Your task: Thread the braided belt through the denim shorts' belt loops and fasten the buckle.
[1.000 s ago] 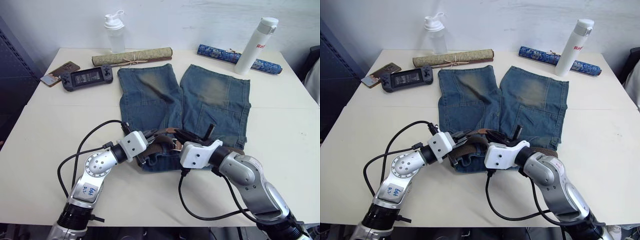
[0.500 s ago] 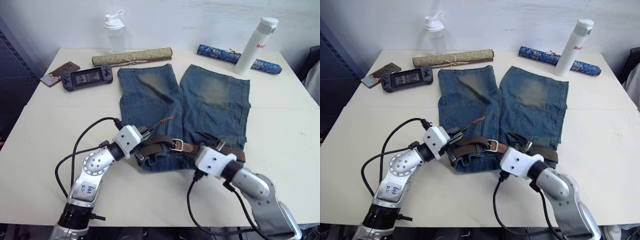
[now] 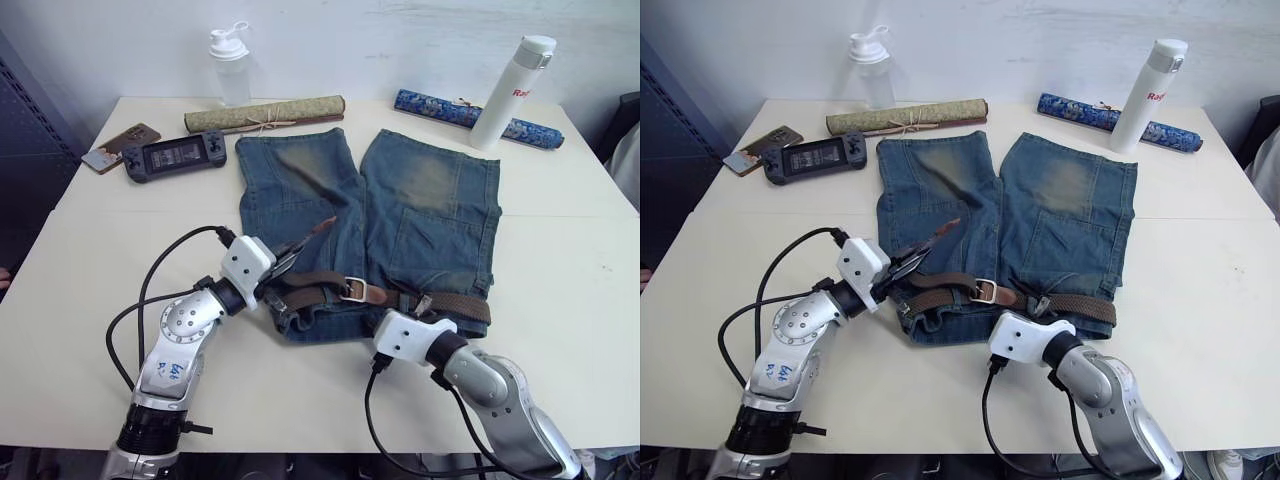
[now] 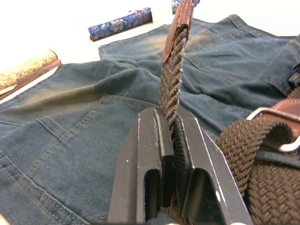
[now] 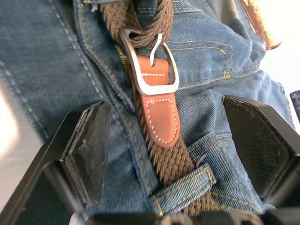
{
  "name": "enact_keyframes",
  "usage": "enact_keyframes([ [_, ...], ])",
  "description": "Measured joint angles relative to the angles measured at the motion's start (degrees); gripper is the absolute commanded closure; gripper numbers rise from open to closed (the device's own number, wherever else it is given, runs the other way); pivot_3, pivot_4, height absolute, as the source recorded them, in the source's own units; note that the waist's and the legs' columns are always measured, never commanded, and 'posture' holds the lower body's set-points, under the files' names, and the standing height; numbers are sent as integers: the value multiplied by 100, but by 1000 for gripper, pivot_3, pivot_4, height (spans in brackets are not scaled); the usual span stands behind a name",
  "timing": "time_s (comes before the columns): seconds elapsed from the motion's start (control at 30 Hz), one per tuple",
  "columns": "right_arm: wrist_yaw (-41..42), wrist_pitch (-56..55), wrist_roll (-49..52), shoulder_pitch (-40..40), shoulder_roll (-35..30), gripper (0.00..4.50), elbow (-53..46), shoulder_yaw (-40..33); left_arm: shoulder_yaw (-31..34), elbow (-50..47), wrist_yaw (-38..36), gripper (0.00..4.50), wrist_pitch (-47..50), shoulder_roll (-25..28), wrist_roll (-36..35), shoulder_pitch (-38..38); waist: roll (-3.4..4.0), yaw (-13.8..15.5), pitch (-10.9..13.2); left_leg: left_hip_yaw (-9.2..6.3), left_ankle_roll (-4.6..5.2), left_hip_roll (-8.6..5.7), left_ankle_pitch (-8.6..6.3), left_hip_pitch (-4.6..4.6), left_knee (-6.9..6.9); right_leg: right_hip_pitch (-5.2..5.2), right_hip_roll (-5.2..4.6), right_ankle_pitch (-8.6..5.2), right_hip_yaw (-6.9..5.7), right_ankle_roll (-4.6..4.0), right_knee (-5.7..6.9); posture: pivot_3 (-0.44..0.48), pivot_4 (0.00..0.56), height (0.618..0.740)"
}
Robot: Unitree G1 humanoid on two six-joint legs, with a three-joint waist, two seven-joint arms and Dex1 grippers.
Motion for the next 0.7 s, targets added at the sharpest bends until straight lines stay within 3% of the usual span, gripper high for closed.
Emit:
enact_keyframes([
  [0.33, -67, -76, 33, -142, 271, 484, 217, 54, 416, -90, 226, 4500, 526, -48, -506, -147, -2, -2, -1, -1, -2, 0, 2, 0, 0, 1, 7, 0, -1, 0, 0, 0, 150, 717],
  [0.63, 625, 76, 2031, -12, 439, 484, -399, -763, 502, -91, 262, 4500, 677, -40, -638, -133, -1, -16, -1, -1, -1, 4, 2, 1, -4, -1, 4, 0, 0, 0, 0, 0, 150, 717],
  [0.7, 557, 232, 2212, -149, 606, 1016, -402, -824, 505, -91, 265, 4500, 699, -39, -668, -131, -1, -18, -1, -1, -2, 4, 2, 1, -4, -2, 4, 0, 1, 0, 2, 0, 150, 717],
])
